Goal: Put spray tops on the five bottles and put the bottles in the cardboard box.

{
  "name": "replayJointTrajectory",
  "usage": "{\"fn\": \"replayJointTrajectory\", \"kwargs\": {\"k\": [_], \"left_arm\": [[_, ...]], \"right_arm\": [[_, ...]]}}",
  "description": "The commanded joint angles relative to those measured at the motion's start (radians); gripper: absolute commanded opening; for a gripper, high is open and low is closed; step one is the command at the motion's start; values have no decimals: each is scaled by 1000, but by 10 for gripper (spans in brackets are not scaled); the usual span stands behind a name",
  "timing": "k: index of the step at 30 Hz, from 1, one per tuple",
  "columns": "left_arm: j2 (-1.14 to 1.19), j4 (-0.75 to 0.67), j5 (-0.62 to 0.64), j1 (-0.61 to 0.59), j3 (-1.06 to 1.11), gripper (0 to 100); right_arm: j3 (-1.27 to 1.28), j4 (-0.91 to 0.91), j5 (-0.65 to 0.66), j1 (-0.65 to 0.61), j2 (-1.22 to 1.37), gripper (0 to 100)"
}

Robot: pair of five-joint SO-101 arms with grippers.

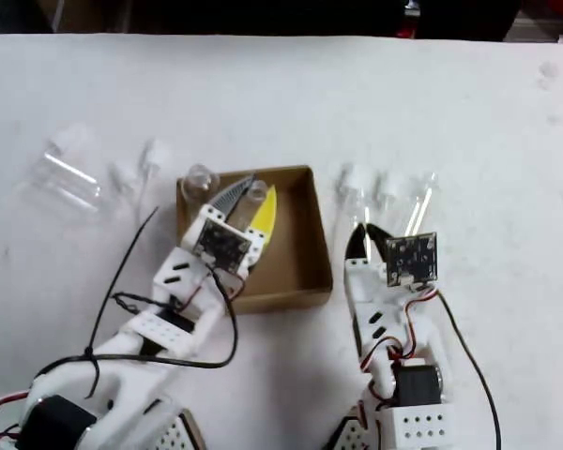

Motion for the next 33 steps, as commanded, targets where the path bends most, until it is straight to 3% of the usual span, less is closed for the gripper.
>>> {"fn": "replayJointTrajectory", "kwargs": {"k": [1, 21, 27, 30, 33], "left_arm": [[-2, -23, -2, 7, -5, 22], [-4, -23, -9, -2, -3, 24], [-159, -14, -9, -2, 68, 24], [-274, 68, -8, -18, 94, 24], [-380, 258, -3, -25, 68, 25]], "right_arm": [[9, 7, -8, -4, 2, 19], [9, 7, -8, -4, 2, 19], [9, 7, -8, -4, 2, 19], [9, 7, -8, -5, 2, 19], [9, 7, -8, -5, 2, 19]]}}
